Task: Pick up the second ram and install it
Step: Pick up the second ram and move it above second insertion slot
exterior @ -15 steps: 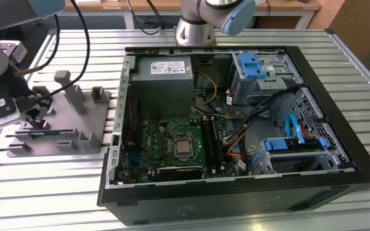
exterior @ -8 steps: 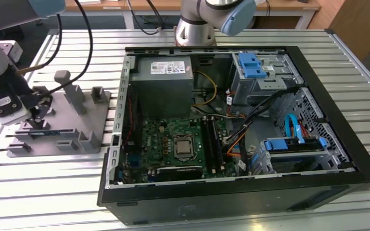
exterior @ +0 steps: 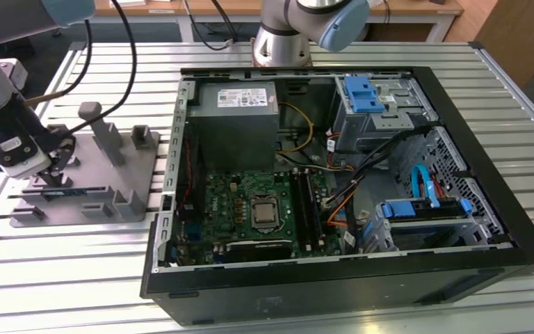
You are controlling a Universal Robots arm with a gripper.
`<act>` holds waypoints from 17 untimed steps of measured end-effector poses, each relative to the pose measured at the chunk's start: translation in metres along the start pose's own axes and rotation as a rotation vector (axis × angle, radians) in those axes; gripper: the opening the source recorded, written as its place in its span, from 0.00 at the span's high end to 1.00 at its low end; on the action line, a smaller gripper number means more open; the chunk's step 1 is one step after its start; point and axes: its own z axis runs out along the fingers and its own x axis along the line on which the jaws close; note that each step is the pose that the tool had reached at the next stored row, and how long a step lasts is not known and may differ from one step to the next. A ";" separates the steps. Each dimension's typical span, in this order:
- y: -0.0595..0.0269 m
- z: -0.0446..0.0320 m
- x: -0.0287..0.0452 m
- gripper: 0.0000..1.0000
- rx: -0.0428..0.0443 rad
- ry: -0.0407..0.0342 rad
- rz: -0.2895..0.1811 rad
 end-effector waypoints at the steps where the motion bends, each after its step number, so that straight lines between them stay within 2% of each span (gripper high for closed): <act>1: 0.0000 0.0000 0.0000 0.90 0.0002 0.0004 -0.009; 17: 0.0000 0.0000 0.0000 0.90 0.0026 0.0048 -0.127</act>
